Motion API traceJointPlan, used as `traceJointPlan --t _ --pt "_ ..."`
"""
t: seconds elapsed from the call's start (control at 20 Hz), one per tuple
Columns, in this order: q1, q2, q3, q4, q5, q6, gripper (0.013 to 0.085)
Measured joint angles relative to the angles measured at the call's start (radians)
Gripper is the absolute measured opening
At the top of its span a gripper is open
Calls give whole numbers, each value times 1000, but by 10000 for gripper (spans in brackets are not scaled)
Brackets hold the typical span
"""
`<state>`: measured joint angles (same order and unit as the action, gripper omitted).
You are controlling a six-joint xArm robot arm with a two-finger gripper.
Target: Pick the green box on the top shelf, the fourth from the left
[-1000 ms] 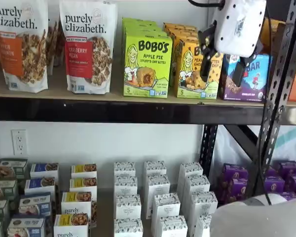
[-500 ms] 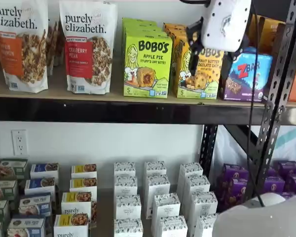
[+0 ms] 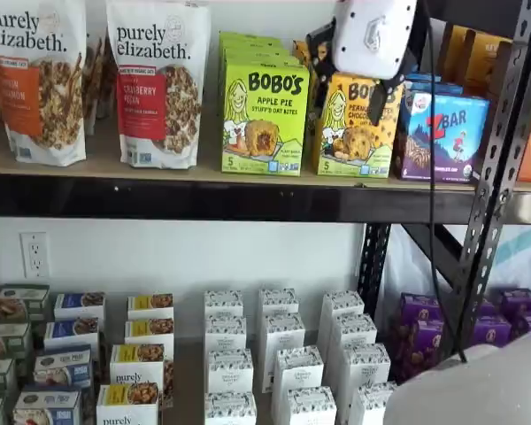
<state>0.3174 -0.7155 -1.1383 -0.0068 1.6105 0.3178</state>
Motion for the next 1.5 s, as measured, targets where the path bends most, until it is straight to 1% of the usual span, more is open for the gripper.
traceJointPlan --t 0.1,0.25,0.55,0.75,1.05,1.25,1.35,1.5 --pt "14 32 -23 -14 -7 13 850" --pt "23 76 -56 -15 -23 22 850" --pt "16 154 -111 15 -60 16 850" --pt "13 206 -149 21 -76 12 850" --pt "2 257 -179 57 -109 -1 850" --pt "15 290 -206 40 -111 12 850" --pt "23 314 -233 24 -94 22 850" --pt "25 332 -251 18 -90 24 850"
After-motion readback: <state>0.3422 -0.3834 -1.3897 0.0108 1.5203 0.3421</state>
